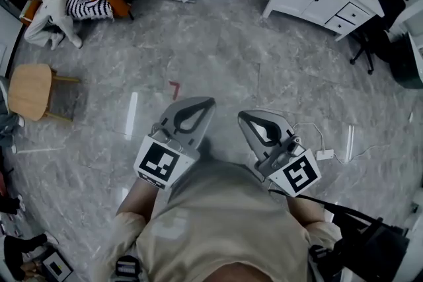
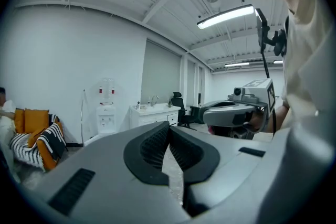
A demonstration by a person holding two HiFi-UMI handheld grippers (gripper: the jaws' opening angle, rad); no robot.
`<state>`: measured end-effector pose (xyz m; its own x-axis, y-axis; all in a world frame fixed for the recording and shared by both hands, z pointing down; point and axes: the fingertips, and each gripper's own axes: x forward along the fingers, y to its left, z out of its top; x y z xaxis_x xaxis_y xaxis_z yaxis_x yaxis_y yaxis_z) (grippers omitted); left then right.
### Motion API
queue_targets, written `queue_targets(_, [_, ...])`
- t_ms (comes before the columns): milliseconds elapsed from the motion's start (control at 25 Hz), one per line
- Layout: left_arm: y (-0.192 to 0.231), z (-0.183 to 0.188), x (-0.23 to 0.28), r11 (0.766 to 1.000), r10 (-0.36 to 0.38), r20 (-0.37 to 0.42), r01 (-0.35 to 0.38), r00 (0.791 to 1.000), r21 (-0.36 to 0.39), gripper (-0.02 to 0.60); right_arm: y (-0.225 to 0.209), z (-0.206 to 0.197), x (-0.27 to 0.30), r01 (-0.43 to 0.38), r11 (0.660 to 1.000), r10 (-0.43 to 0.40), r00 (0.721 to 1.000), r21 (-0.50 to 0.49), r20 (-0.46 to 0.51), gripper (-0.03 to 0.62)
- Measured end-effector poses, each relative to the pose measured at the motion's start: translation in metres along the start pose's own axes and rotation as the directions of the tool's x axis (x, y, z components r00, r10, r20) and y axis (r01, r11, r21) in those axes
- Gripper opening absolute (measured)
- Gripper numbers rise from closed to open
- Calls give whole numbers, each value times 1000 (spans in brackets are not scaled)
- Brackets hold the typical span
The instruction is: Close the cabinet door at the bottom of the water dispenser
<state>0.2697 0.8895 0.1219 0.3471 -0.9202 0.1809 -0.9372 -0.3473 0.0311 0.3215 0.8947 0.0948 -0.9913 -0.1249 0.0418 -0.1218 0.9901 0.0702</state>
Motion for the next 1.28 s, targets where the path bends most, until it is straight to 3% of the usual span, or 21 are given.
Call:
queue_targets(200, [20, 0, 3, 999, -39, 11, 39, 999, 6, -9, 0, 4, 25, 27, 1000, -27, 1000, 16, 3, 11])
queue_targets(440, [46, -5, 2, 1000, -4, 25, 5, 1000, -25, -9, -2, -2, 40, 46, 998, -45, 999, 32, -20, 11])
queue_targets(800, [82, -10, 6, 997, 62, 25, -61, 998, -54, -9, -8, -4, 83, -53, 997, 54, 999, 49, -7, 11])
queue_targets(1000, [101, -9, 31, 996, 77, -6, -77, 997, -45, -9, -37, -11, 100, -85, 993, 85, 996, 76, 1, 11])
queue_targets(1280, [130, 8, 100, 996, 83, -52, -84, 995, -6, -9, -113, -18, 116, -103, 988, 101, 995, 118, 20, 11])
